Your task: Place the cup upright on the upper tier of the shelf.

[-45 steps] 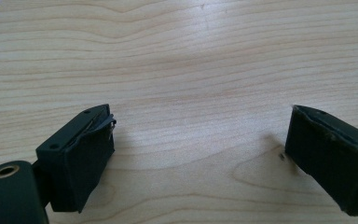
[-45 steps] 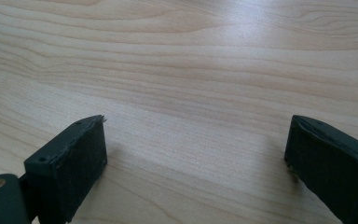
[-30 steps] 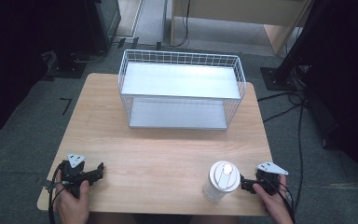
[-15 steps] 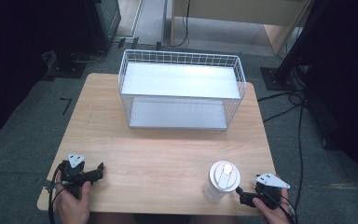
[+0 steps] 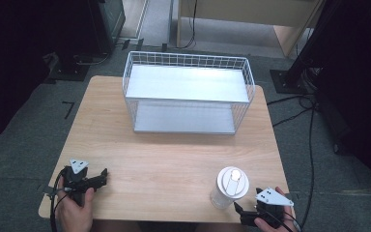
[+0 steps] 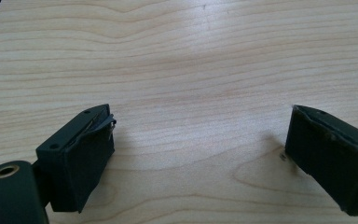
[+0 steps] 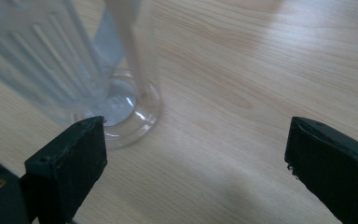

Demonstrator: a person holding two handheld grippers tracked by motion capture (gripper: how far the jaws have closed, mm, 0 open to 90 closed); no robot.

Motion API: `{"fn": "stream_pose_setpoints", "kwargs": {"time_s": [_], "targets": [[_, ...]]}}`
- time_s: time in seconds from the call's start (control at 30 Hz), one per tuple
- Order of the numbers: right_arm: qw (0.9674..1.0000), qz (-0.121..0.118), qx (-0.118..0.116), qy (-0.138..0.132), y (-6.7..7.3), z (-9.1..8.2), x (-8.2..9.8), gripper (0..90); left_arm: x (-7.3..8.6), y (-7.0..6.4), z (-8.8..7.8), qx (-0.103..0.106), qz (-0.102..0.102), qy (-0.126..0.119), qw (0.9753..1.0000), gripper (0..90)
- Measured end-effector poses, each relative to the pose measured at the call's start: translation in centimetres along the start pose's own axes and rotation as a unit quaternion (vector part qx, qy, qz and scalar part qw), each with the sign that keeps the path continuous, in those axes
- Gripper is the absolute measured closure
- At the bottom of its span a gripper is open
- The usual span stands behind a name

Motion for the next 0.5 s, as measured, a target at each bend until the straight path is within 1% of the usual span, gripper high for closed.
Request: {"fn": "stream_pose_setpoints", "kwargs": {"time_s": [0.03, 0.13, 0.23, 0.37, 0.5], "targets": [[1.0000, -0.001, -0.006, -0.004, 0.4, -0.2, -0.2, 5.5, 0.0, 0.0, 0.0, 0.000, 0.000, 0.000, 1.0000, 8.4], [0.9998, -0.006, -0.017, -0.009, 0.8, -0.4, -0.4, 5.4, 0.0, 0.0, 0.0, 0.000, 0.000, 0.000, 1.0000, 8.4], [0.9995, -0.005, -0.028, -0.014, 1.3, -0.5, -0.7, 5.4, 0.0, 0.0, 0.0, 0.000, 0.000, 0.000, 1.0000, 8.4], [0.9991, -0.009, -0.036, -0.019, 1.6, -0.6, -0.9, 5.3, 0.0, 0.0, 0.0, 0.000, 0.000, 0.000, 1.0000, 8.4], [0.9987, -0.007, -0.045, -0.024, 2.0, -0.6, -1.3, 4.8, 0.0, 0.0, 0.0, 0.000, 0.000, 0.000, 1.0000, 8.4]]}}
Point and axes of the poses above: each handheld gripper's, and its own axes: z roughly forward along the jaws, x roughly out of its underside, y roughly to its left, the point moved 5 cm from there along z, roughly forward along the jaws, and after that the axes turned 12 degrees about x, right-handed, at the moved point
